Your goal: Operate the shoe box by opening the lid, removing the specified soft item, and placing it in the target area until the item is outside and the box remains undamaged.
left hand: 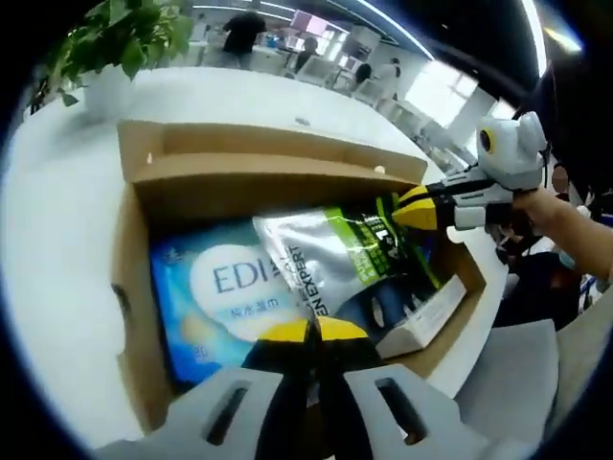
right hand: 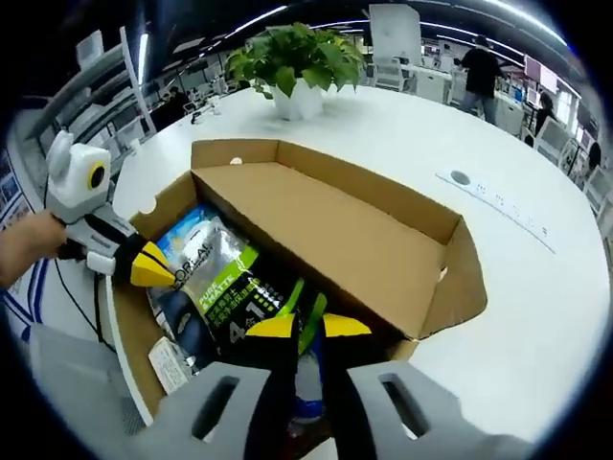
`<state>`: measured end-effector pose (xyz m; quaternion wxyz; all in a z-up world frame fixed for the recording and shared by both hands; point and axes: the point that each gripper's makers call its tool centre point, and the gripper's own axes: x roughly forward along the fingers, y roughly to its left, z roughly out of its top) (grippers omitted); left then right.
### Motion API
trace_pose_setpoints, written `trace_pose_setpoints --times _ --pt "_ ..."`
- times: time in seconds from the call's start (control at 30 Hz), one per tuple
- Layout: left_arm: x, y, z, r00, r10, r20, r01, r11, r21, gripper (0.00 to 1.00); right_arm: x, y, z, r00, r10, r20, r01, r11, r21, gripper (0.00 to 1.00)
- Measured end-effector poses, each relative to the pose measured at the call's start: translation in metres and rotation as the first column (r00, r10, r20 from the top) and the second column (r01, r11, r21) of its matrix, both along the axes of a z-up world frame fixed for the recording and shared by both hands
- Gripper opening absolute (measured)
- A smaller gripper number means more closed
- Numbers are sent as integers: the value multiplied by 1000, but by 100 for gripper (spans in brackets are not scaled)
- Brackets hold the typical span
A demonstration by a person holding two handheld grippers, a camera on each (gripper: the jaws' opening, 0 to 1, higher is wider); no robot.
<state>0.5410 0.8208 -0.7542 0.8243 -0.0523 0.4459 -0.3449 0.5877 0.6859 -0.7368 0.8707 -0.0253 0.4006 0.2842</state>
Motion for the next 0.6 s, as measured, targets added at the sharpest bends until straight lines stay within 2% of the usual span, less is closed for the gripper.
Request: trace_pose_setpoints --times 0.3,0.37,0.53,0.6 --pt "2 0 1 1000 4 11 -5 1000 3 0 -5 7 3 999 -26 -38 30 995 96 1" --pt "3 0 1 1000 7 12 -7 1000 2 0 -6 9 2 999 -15 -28 17 996 89 1" --pt "3 1 4 1000 3 26 -3 1000 1 0 -7 9 -3 998 52 29 -52 999 -2 0" --pt "3 1 4 1000 4 28 -4 1000 -2 0 -7 10 -4 998 56 27 -56 998 -1 2"
